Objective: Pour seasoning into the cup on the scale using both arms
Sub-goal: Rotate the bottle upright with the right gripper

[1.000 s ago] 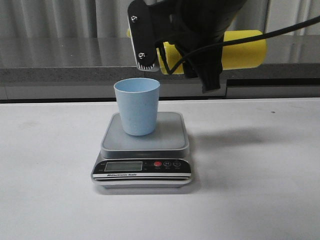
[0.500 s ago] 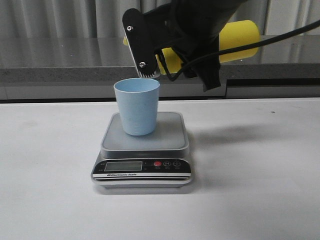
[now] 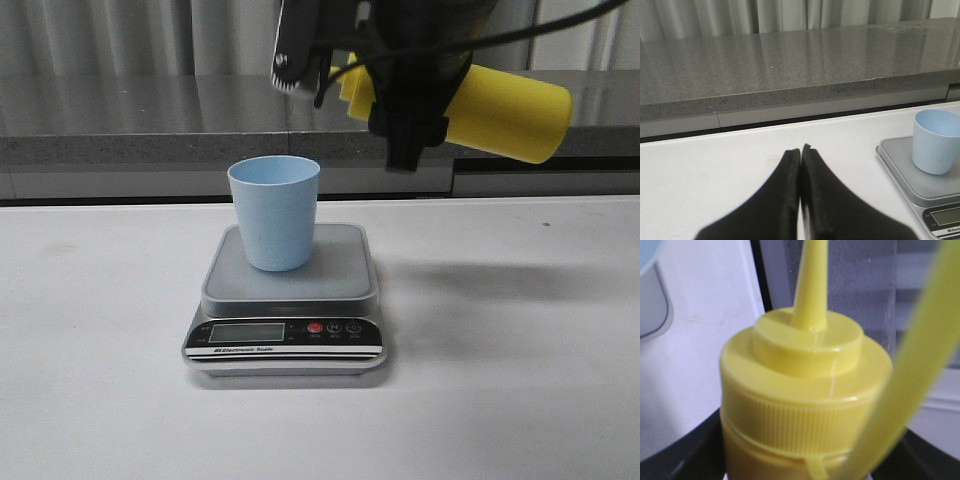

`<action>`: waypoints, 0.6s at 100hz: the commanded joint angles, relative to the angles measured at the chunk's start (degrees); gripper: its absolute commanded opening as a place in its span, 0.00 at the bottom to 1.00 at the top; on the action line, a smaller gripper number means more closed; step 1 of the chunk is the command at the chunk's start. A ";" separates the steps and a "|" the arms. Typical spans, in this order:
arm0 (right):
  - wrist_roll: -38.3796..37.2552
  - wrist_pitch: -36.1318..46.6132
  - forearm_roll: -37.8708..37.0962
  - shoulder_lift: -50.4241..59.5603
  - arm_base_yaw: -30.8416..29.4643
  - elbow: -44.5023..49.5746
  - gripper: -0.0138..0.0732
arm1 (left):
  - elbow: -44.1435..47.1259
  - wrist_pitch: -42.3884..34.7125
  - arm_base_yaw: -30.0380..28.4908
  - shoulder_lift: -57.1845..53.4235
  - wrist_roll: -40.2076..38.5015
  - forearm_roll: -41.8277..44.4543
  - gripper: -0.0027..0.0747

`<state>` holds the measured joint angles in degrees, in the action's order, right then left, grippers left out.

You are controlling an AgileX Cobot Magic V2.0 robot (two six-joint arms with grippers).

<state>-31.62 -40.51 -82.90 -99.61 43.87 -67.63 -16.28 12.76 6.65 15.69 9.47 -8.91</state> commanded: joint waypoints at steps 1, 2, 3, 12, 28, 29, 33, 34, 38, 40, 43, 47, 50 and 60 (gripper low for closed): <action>-9.05 -2.37 -1.92 5.42 0.00 -1.74 0.48 | -1.50 -4.65 -0.22 0.37 -0.64 -0.60 0.01; -10.42 -2.40 -1.76 5.82 0.00 -1.74 0.48 | -1.50 -4.65 -0.22 0.37 -0.64 -0.60 0.01; -11.11 -2.28 -1.68 6.02 0.00 -1.74 0.48 | -1.50 -4.65 -0.22 0.37 -0.64 -0.60 0.01; -19.27 -1.43 -0.97 8.78 -0.20 -1.74 0.48 | -1.50 -4.65 -0.22 0.37 -0.64 -0.60 0.01; -27.14 2.30 -0.89 12.94 -0.99 -1.37 0.48 | -1.50 -4.65 -0.22 0.37 -0.64 -0.60 0.01; -27.37 2.57 -0.89 13.09 -1.07 -1.37 0.48 | -1.50 -4.65 -0.22 0.37 -0.64 -0.60 0.01; -28.50 3.33 -0.89 13.82 -1.58 -1.37 0.48 | -1.50 -4.65 -0.22 0.37 -0.64 -0.60 0.01; -28.64 3.58 -0.89 13.90 -1.76 -1.37 0.48 | -1.50 -4.65 -0.22 0.37 -0.64 -0.60 0.01; -29.39 4.30 -0.89 14.43 -2.12 -1.37 0.48 | -1.50 -4.65 -0.22 0.37 -0.64 -0.60 0.01; -29.52 4.48 -0.89 14.55 -2.39 -1.37 0.48 | -1.50 -4.65 -0.22 0.37 -0.64 -0.60 0.01; -29.78 4.53 -0.89 14.77 -2.69 -1.37 0.48 | -1.50 -4.65 -0.22 0.37 -0.64 -0.60 0.01; -29.96 4.58 -0.89 14.92 -3.07 -1.37 0.48 | -1.50 -4.65 -0.22 0.37 -0.64 -0.60 0.01; -29.96 4.53 -0.89 14.89 -3.15 -1.37 0.48 | -1.50 -4.65 -0.22 0.37 -0.64 -0.60 0.01; -30.07 4.60 -0.84 14.89 -3.43 -1.37 0.48 | -1.50 -4.65 -0.22 0.37 -0.64 -0.60 0.01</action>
<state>-61.07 -36.00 -80.99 -87.37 40.92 -67.63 -16.28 12.76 6.65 15.69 9.47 -8.91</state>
